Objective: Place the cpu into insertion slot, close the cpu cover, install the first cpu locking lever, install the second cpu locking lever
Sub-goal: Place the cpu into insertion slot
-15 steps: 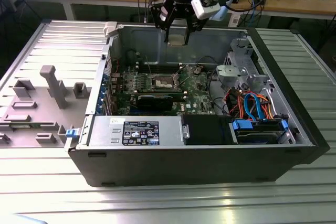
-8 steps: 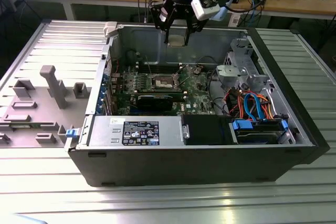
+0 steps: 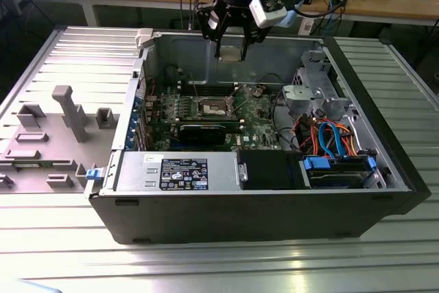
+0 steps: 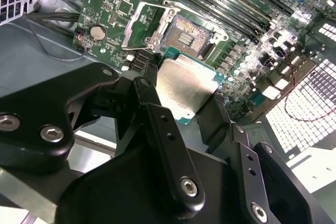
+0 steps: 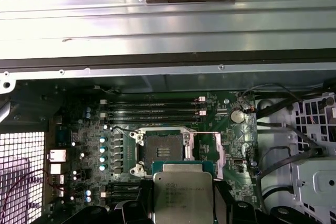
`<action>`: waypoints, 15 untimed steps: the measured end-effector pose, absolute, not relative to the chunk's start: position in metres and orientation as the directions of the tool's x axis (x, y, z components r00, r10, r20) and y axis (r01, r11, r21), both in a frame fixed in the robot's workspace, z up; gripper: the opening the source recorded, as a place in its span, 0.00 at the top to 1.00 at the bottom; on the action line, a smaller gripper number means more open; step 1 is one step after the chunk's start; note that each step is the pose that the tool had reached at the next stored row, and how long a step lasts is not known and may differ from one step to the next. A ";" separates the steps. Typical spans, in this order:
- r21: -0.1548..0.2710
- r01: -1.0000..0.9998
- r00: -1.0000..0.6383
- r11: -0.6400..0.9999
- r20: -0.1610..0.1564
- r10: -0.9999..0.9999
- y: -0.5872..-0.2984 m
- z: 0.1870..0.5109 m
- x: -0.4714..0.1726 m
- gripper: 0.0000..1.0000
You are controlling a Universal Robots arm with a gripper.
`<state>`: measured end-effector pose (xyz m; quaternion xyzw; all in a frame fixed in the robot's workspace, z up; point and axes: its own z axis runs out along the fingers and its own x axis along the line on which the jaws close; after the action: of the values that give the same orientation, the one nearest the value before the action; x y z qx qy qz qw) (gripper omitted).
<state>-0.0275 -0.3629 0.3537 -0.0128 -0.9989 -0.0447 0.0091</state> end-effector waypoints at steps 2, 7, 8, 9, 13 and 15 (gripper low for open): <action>0.089 0.026 -1.000 0.996 0.019 0.025 -0.363 0.353 -0.028 0.45; 0.089 0.026 -1.000 0.996 0.019 0.025 -0.363 0.352 -0.028 0.45; 0.089 0.026 -1.000 0.996 0.019 0.025 -0.363 0.352 -0.028 0.45; 0.089 0.026 -1.000 0.996 0.019 0.025 -0.363 0.352 -0.028 0.45; 0.089 0.026 -1.000 0.996 0.019 0.025 -0.363 0.350 -0.028 0.45; 0.089 0.026 -1.000 0.996 0.019 0.025 -0.363 0.350 -0.028 0.45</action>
<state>-0.0276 -0.3629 0.3499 -0.0128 -0.9989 -0.0448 0.0091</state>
